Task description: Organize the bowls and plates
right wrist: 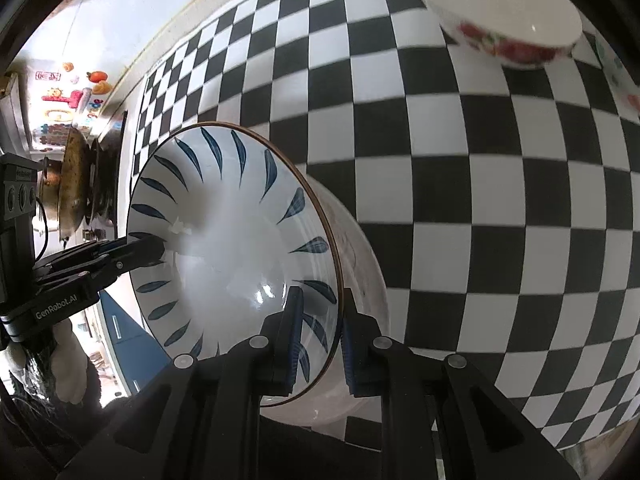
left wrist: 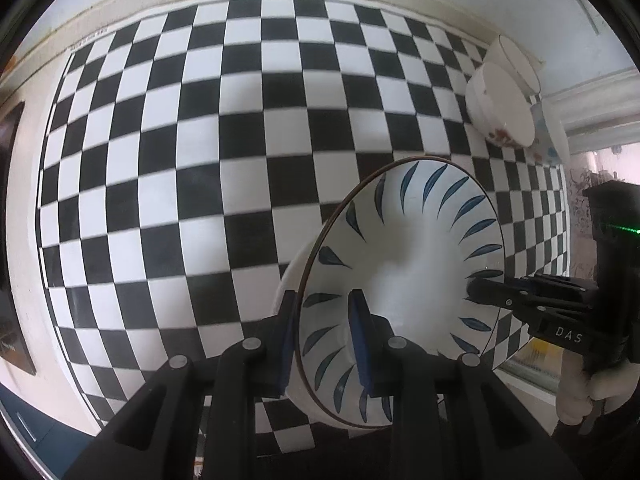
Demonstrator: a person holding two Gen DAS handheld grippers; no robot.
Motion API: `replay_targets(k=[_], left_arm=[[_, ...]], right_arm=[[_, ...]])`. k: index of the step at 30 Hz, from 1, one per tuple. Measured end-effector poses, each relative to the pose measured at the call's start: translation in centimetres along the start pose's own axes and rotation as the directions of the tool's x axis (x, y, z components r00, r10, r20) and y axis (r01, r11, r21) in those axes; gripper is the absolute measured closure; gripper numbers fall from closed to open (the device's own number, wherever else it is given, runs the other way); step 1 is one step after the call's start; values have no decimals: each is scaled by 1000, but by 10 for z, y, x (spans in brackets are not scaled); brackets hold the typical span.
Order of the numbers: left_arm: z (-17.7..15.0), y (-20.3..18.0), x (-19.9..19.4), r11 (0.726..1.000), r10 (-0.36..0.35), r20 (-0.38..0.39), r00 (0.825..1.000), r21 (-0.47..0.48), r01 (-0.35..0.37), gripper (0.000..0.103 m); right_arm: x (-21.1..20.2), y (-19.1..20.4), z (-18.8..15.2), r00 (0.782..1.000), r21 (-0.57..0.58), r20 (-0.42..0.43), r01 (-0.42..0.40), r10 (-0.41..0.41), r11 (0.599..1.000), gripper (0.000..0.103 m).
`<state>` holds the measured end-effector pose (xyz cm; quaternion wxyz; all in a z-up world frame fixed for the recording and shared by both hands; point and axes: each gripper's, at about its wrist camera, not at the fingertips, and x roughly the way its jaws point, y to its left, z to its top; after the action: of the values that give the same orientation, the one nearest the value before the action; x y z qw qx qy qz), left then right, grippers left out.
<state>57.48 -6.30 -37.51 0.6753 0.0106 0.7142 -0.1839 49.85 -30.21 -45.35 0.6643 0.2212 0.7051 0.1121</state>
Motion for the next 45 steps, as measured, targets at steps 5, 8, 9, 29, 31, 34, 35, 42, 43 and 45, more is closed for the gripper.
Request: replay_targets(k=[5, 8, 9, 29, 31, 34, 35, 42, 43, 45], left_arm=[[-8, 0, 10, 1000, 9, -28, 1000, 2, -9, 80], [-11, 1, 14, 1000, 12, -38, 999, 1, -12, 80], [-12, 1, 16, 1000, 12, -42, 999, -1, -12, 80], [-19, -7, 41, 998, 55, -82, 995, -25, -57, 80], [-19, -7, 42, 998, 55, -91, 994, -34, -59, 80], [-21, -12, 46, 997, 57, -99, 993, -49, -62, 79], [-23, -13, 48, 997, 59, -107, 992, -49, -65, 79], [-35, -19, 47, 995, 85, -92, 992, -41, -90, 73], [-33, -22, 46, 995, 90, -84, 992, -45, -94, 72], [-35, -24, 42, 992, 110, -57, 992, -53, -113, 72]], right_arm=[[11, 2, -5, 1000, 4, -24, 6, -6, 1000, 84], [16, 3, -7, 999, 1, -34, 13, -13, 1000, 84], [18, 3, -8, 999, 0, -39, 15, -15, 1000, 84], [35, 25, 2, 991, 19, -77, 109, -107, 994, 84], [35, 27, 3, 989, 29, -84, 123, -120, 992, 82], [37, 32, 5, 983, 22, -101, 156, -153, 988, 81], [37, 34, 6, 981, 20, -106, 165, -162, 986, 80], [35, 45, 6, 984, 15, -115, 140, -138, 990, 55], [33, 47, 6, 985, 11, -108, 140, -138, 990, 53], [30, 53, 6, 984, -10, -94, 150, -150, 989, 51]])
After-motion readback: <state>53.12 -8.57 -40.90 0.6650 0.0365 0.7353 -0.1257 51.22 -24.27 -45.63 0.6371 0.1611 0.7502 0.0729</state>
